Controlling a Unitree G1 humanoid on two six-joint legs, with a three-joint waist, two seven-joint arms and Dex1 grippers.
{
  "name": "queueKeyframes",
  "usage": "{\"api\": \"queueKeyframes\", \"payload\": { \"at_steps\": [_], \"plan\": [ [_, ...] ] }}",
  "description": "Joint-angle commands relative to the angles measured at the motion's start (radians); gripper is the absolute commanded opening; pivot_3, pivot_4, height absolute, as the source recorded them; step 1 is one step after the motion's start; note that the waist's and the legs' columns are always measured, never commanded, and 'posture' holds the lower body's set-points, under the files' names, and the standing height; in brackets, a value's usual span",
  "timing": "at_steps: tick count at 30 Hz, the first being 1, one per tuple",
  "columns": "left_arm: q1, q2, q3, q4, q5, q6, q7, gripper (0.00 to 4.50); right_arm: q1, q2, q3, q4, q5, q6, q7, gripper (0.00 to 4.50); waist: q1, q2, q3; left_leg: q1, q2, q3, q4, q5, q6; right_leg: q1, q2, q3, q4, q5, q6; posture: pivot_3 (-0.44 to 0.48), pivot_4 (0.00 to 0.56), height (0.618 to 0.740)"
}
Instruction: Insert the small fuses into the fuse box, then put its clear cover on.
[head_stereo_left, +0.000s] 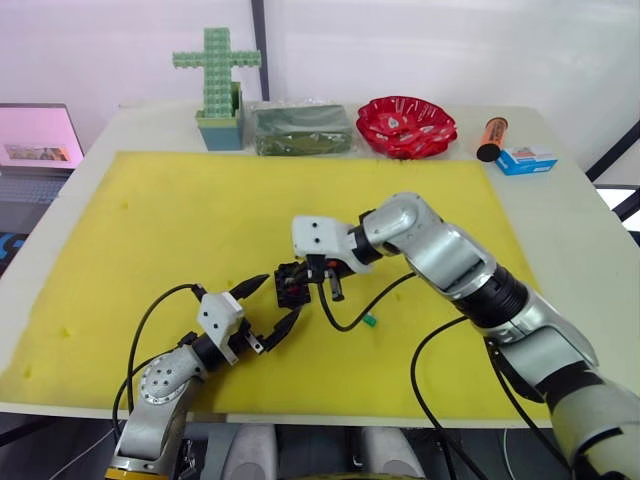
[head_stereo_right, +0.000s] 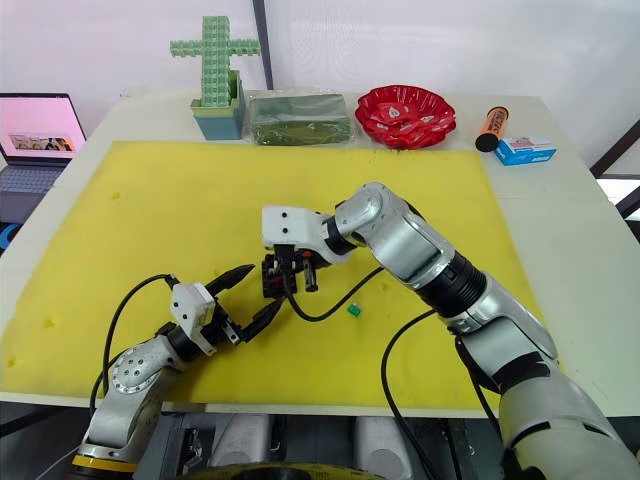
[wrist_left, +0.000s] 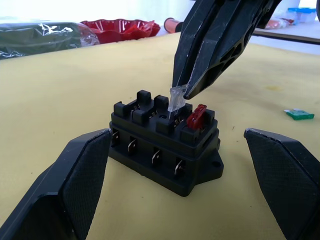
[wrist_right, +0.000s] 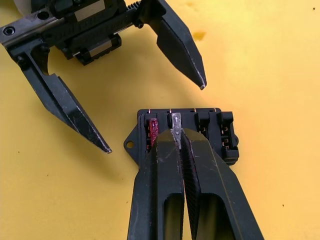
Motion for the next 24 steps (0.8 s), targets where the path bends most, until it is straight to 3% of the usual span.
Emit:
{"api": "queueKeyframes", "payload": {
  "at_steps": [1,24],
  "plan": [
    [0.002,0.001,-0.010,-0.039,-0.005,0.006,0.005,4.46,-0.001,0.001,-0.004,-0.020,-0.010,-0.010,0.002,0.00,0.000,0.000,0.000,0.000,0.000,0.000,0.000,0.000,0.000,0.000,0.000,0.000,0.000,0.000,0.000,0.000,0.150,0.740],
    [0.003,-0.001,-0.015,-0.046,0.010,0.004,0.016,4.46,0.002,0.004,0.028,0.054,-0.057,-0.048,0.020,0.00,0.000,0.000,0.000,0.000,0.000,0.000,0.000,0.000,0.000,0.001,0.000,0.000,0.000,0.000,0.000,0.000,0.150,0.740]
  ]
}}
